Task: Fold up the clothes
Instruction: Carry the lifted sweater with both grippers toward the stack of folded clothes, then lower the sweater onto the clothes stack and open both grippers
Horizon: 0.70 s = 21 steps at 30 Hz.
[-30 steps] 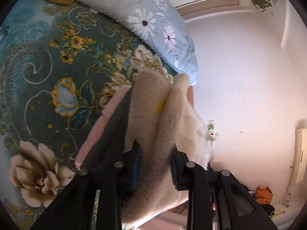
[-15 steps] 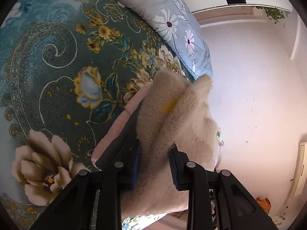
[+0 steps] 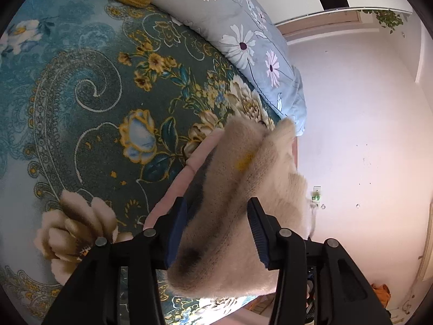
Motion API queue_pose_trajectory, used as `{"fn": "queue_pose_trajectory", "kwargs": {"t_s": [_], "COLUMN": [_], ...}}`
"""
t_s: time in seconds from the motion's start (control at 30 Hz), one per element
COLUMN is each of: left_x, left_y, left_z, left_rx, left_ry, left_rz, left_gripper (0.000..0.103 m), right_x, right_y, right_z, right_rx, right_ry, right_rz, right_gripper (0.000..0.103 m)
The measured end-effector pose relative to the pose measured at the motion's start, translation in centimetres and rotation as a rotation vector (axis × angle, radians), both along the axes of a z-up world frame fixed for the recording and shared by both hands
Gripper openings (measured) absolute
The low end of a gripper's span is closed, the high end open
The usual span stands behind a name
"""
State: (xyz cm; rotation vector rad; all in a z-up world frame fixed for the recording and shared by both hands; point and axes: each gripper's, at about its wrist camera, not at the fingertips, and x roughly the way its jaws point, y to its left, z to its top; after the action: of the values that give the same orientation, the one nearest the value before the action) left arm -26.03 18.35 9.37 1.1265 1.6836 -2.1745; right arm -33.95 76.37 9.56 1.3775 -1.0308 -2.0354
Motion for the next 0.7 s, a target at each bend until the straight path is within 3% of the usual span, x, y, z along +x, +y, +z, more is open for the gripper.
{"fn": "queue_pose_trajectory", "kwargs": {"t_s": [0.17, 0.3, 0.37, 0.5, 0.6, 0.7], "left_x": [0.0, -1.5, -2.5, -4.1, -4.7, -4.5], "left_y": [0.2, 2.4, 3.8, 6.8, 8.0, 7.7], "left_z": [2.6, 4.7, 5.5, 5.0, 2.9, 1.7], "left_rx": [-0.026, -0.08, -0.129, -0.201, -0.21, -0.192], "left_ry": [0.057, 0.1, 0.107, 0.076, 0.007, 0.007], "left_rz": [-0.012, -0.115, -0.18, -0.291, -0.331, -0.322], "left_gripper": [0.048, 0.048, 0.048, 0.054, 0.054, 0.054], "right_x": [-1.6, -2.0, -1.0, 2.4, 3.0, 1.9], "right_y": [1.2, 1.5, -1.1, -9.3, -13.6, -14.5], "right_z": [1.7, 3.8, 5.6, 8.0, 7.0, 4.8], "right_rx": [0.036, 0.115, 0.21, 0.426, 0.499, 0.545], "right_ry": [0.017, 0.034, 0.071, 0.266, 0.284, 0.225], "right_rz": [-0.058, -0.082, 0.012, 0.29, 0.427, 0.413], "right_gripper": [0.048, 0.047, 0.047, 0.047, 0.048, 0.047]}}
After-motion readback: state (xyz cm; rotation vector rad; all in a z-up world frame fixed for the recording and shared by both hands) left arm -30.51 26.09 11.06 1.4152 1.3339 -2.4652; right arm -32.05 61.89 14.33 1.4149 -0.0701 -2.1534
